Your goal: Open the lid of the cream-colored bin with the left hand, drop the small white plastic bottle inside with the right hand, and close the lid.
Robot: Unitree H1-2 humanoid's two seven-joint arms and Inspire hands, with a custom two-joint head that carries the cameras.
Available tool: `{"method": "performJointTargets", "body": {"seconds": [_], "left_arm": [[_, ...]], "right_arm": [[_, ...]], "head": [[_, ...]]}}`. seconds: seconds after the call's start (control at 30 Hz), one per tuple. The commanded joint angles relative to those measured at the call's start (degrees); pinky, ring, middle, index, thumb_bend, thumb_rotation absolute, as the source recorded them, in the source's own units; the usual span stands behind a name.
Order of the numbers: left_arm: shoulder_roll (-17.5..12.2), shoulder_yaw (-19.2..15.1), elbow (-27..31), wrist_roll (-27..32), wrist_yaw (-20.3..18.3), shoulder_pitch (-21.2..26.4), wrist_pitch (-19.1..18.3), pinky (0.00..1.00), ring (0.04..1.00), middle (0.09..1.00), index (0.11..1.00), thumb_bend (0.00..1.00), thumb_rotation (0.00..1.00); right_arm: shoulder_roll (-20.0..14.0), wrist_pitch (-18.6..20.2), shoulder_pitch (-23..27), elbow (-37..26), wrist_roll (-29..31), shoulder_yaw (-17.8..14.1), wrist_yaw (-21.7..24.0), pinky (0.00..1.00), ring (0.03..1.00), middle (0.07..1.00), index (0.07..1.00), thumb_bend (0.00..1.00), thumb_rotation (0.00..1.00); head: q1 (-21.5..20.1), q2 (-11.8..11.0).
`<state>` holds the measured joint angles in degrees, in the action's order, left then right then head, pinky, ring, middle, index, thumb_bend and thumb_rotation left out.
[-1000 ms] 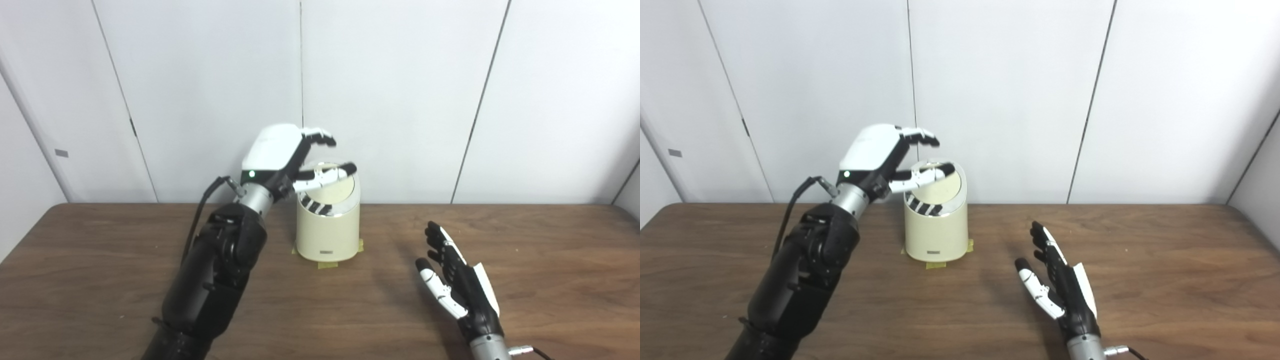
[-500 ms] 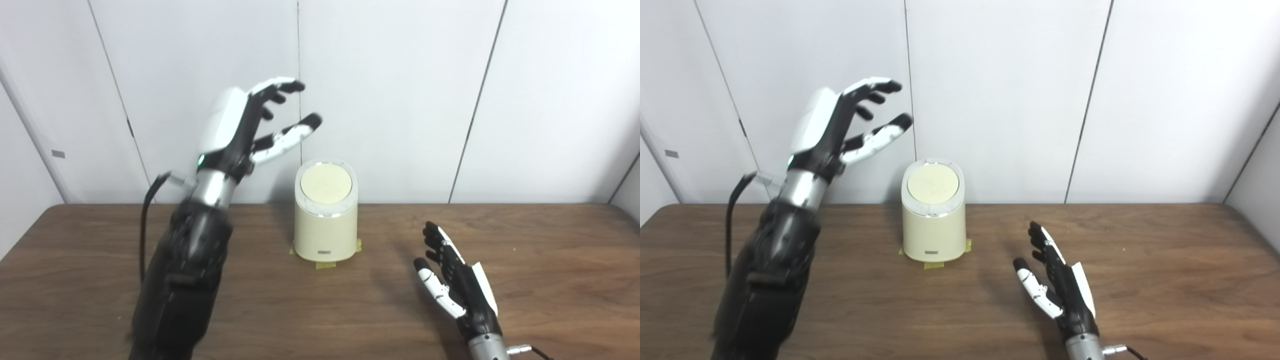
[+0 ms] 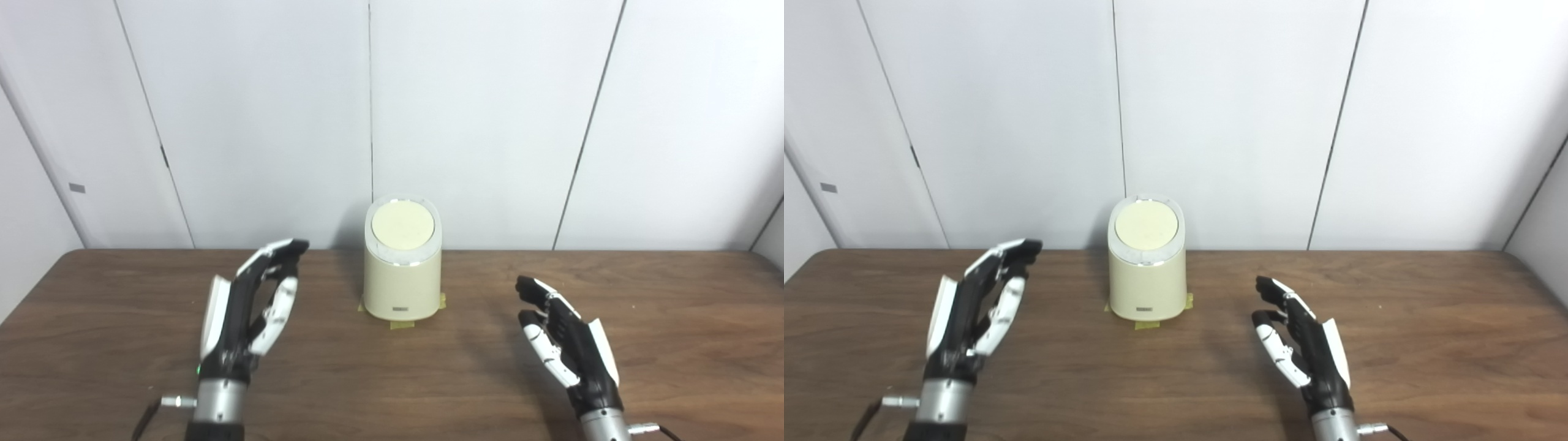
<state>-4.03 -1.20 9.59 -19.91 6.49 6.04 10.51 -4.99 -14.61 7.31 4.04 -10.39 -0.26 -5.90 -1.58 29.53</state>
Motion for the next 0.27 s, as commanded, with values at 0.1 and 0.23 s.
{"method": "performJointTargets", "body": {"seconds": [0.1,0.23], "left_arm": [[0.18,-0.63,-0.48,1.39,1.8,-1.42,3.23,0.63,0.719,0.744,0.739,0.19,0.55],[0.88,-0.97,-1.18,1.54,2.81,-3.26,3.65,0.65,0.723,0.739,0.729,0.22,0.52]], "right_arm": [[1.21,-3.38,0.02,0.08,0.56,-1.31,-2.18,0.67,0.736,0.741,0.725,0.19,0.58],[2.12,-5.08,-0.53,-0.55,0.09,-2.45,-4.16,0.6,0.674,0.691,0.673,0.22,0.39]], "head": [[-0.09,0.21],[-0.13,0.69]]}}
